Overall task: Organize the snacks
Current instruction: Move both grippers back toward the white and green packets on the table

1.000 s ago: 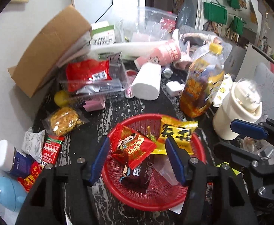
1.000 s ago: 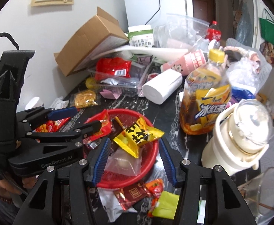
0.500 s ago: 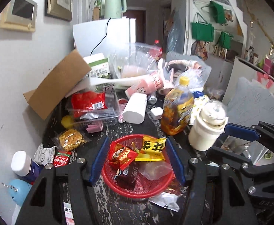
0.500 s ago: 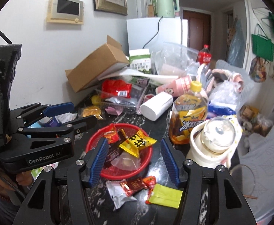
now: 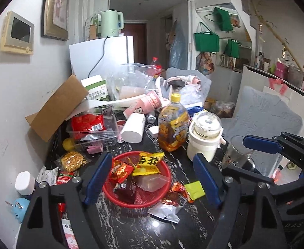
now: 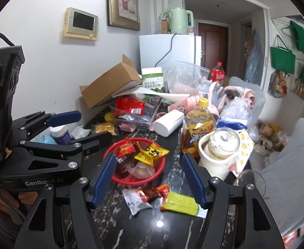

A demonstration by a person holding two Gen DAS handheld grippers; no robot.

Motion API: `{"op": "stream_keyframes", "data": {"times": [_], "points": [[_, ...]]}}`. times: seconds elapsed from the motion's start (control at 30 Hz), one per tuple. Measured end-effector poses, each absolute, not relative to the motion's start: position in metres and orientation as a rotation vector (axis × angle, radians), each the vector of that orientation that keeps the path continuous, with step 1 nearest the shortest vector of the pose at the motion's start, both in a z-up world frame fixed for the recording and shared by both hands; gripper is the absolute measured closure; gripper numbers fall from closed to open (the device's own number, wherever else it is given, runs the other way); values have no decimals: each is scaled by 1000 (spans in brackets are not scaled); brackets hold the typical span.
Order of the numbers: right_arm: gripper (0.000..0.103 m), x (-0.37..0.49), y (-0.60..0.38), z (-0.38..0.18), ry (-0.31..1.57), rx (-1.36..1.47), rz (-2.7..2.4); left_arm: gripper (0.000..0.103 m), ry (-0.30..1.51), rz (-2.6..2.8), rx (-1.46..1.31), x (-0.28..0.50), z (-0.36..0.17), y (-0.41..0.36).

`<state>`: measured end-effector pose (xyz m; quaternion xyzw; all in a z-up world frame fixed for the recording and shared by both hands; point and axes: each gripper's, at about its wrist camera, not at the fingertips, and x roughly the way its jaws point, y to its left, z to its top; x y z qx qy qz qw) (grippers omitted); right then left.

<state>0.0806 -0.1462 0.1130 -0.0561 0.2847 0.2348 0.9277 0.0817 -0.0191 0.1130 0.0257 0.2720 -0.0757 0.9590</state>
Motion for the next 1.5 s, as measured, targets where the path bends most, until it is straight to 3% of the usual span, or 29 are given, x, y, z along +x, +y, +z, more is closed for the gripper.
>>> {"op": "stream_keyframes", "data": {"times": [0.33, 1.5], "points": [[30, 58, -166, 98, 603, -92, 436, 23, 594, -216, 60, 64, 96, -35], [30, 81, -210, -32, 904, 42, 346, 23, 864, -275, -3, 103, -35, -41]]}}
